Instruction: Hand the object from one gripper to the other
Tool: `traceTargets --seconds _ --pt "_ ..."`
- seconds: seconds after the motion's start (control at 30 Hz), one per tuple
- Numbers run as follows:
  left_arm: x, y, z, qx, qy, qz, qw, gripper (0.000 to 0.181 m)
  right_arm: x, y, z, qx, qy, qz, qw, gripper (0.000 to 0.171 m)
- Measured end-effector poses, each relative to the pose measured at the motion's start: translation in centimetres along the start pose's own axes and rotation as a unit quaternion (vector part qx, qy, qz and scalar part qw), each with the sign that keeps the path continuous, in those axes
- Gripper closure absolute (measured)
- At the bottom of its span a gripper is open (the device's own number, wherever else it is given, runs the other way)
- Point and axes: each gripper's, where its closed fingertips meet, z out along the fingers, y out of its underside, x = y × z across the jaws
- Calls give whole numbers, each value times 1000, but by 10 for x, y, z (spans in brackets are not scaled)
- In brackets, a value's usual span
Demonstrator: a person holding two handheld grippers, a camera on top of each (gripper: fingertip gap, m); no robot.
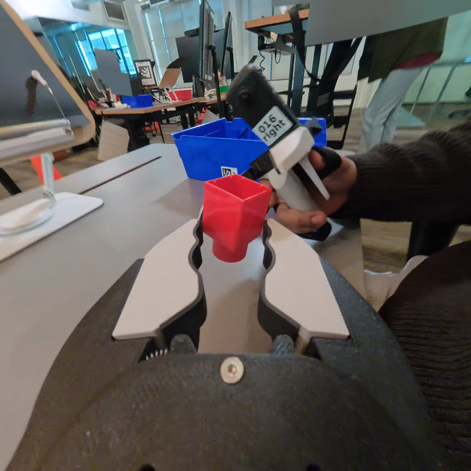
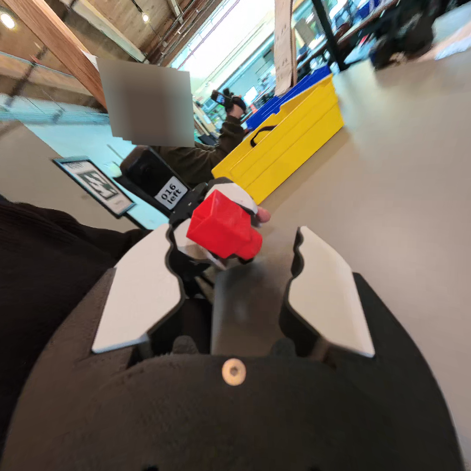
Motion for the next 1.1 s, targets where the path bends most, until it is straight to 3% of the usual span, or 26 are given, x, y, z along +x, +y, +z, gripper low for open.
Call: traceTargets --seconds 0.2,0.3,0.57,0.73,0.87,1.1 --pt "-5 0 -1 12 33 -126 991 135 -10 -15 -4 29 79 -234 969 93" --pt "7 -6 -1 29 87 -164 982 134 -17 -11 0 25 80 -300 950 101" --pt "44 -27 -10 71 255 -264 928 134 -48 3 5 3 -67 -161 985 107" --pt "51 -23 -10 55 278 -271 920 134 -50 2 3 6 -95 -114 989 106" --pt "56 -22 -10 47 295 -279 913 134 -58 14 7 -28 -121 -104 987 124" --pt "56 -24 -10 55 298 -284 910 134 -60 13 6 -25 -125 -97 987 126"
